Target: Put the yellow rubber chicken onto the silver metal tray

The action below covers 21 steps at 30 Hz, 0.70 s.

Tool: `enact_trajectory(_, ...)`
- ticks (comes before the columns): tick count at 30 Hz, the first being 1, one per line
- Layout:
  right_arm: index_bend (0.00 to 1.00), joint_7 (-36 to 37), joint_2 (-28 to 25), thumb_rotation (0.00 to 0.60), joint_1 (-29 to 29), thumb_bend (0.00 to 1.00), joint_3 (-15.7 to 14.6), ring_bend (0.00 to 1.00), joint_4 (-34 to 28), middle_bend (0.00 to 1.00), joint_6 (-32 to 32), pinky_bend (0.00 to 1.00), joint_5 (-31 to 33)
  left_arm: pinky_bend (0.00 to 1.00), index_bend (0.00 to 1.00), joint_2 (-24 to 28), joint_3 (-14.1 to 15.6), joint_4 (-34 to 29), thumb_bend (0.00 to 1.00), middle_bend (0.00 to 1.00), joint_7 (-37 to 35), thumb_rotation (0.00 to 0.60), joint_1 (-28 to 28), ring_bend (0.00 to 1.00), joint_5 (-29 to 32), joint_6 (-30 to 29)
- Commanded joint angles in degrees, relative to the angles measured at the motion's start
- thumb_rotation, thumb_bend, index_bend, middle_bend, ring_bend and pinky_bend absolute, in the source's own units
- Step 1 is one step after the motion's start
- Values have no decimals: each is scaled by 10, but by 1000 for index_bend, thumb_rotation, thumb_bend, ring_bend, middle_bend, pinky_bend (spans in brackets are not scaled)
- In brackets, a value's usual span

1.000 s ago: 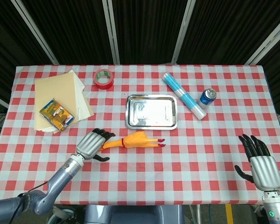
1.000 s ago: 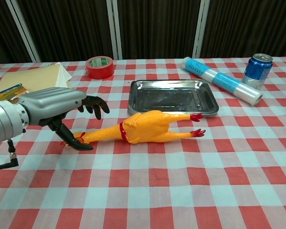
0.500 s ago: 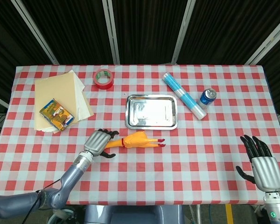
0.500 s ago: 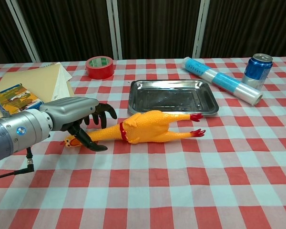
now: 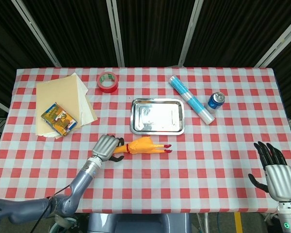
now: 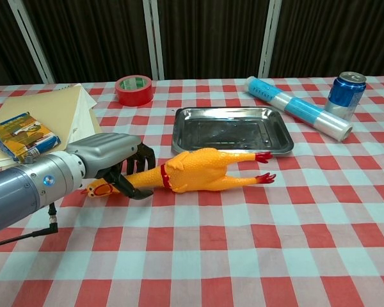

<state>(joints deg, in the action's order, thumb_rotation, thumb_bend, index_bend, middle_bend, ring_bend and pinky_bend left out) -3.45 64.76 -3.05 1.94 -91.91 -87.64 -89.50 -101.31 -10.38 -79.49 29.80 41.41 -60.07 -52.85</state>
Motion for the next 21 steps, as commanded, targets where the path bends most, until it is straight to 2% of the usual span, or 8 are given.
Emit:
enact_trajectory(1, 0, 1, 0, 599, 1, 263, -1, 43, -1, 84, -2, 120, -1, 495, 473, -3, 6, 8, 354, 562, 5, 600, 2, 475, -5, -5)
enact_trajectory(6, 0, 2, -1, 599, 2, 263, -2, 43, -4, 84, -2, 120, -5, 650, 592, -5, 11, 15, 552, 665, -3, 600, 3, 569, -20, -15)
enact_trajectory(10, 0, 6, -2, 599, -1, 263, -4, 43, -7, 84, 0, 120, -13, 721, 641, -4, 15, 25, 662, 701, -27, 600, 2, 602, -50, -25)
enact_trajectory(17, 0, 29, -18, 600, -14, 263, -9, 43, -26, 84, 8, 120, -42, 763, 693, 31, 18, 27, 771, 756, -75, 600, 15, 652, -140, -51)
enact_trajectory(21, 0, 43, -28, 600, -22, 263, -9, 43, -38, 84, 9, 120, -59, 763, 706, 58, 21, 20, 789, 768, -101, 600, 28, 664, -188, -56)
